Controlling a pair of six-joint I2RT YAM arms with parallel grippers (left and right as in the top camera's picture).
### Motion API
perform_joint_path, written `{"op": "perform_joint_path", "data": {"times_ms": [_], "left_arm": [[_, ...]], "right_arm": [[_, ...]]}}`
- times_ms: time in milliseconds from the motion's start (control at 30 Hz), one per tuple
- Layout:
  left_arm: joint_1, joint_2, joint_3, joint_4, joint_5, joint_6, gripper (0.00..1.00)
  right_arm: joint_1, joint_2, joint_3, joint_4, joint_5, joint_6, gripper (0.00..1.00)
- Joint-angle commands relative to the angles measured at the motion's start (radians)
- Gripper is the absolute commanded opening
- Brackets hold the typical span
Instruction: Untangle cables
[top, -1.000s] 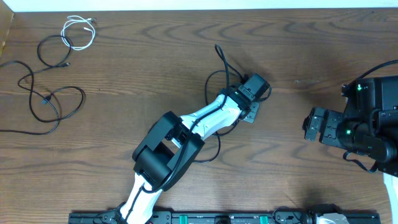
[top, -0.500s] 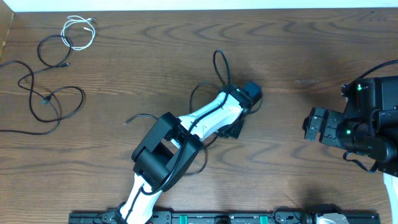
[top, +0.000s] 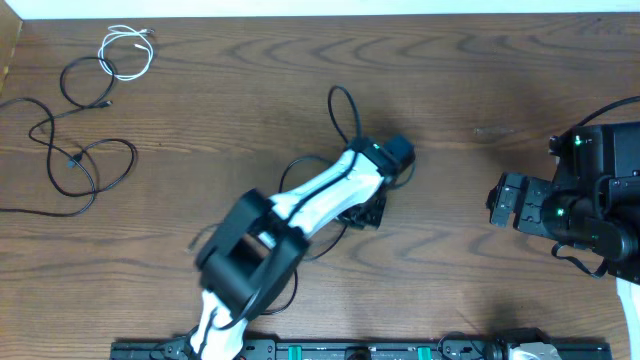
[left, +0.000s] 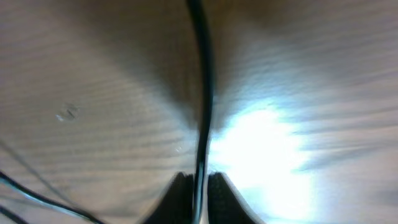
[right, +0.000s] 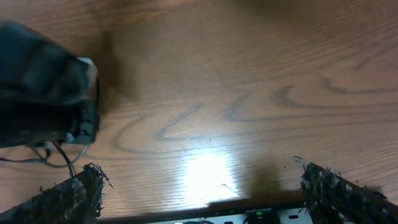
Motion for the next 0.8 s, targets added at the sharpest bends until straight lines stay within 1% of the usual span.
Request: {"op": "perform_joint_path", "data": {"times_ms": [0, 67, 100, 133, 167, 367, 433, 500, 533, 600, 667, 767], "left_arm": [[0.05, -0.098, 0.003, 0.073, 0.003, -0.01, 0.5], [0.084, -0.105, 0.003, 0.129, 0.004, -0.01, 0.77], [0.102, -0.104, 0.002, 0.156, 0.004, -0.01, 0.85], [0.118, -0.1, 0.002, 0.175, 0.005, -0.01, 0.91], [0.136, -0.095, 0.002, 0.198, 0.005, -0.01, 0.93], [0.197, -0.08, 0.002, 0.296, 0.004, -0.011, 0.96], [0.208, -0.074, 0.002, 0.327, 0.003, -0.037, 0.97], [0.217, -0.062, 0.002, 0.353, 0.003, -0.136, 0.97], [0.222, -0.043, 0.002, 0.374, 0.003, -0.26, 0.97], [0.223, -0.018, 0.002, 0.394, -0.006, -0.343, 0.97], [0.222, 0.01, 0.002, 0.397, -0.046, -0.4, 0.97], [0.222, 0.049, 0.002, 0.393, -0.074, -0.406, 0.97]], "right_arm": [[-0.006, 0.0, 0.005, -0.002, 0.005, 0.006, 0.99], [-0.006, 0.0, 0.005, -0.002, 0.005, 0.006, 0.99], [-0.006, 0.0, 0.005, -0.002, 0.005, 0.006, 0.99], [-0.006, 0.0, 0.005, -0.001, 0.005, 0.006, 0.99], [-0.006, 0.0, 0.005, -0.002, 0.005, 0.006, 0.99], [-0.006, 0.0, 0.005, -0.001, 0.005, 0.006, 0.99], [-0.006, 0.0, 0.005, -0.001, 0.005, 0.006, 0.99], [-0.006, 0.0, 0.005, -0.002, 0.005, 0.006, 0.99], [-0.006, 0.0, 0.005, -0.001, 0.005, 0.006, 0.99], [-0.006, 0.0, 0.005, -0.001, 0.005, 0.006, 0.99], [-0.006, 0.0, 0.005, -0.001, 0.005, 0.006, 0.99], [-0.006, 0.0, 0.005, -0.002, 0.005, 0.006, 0.99]]}}
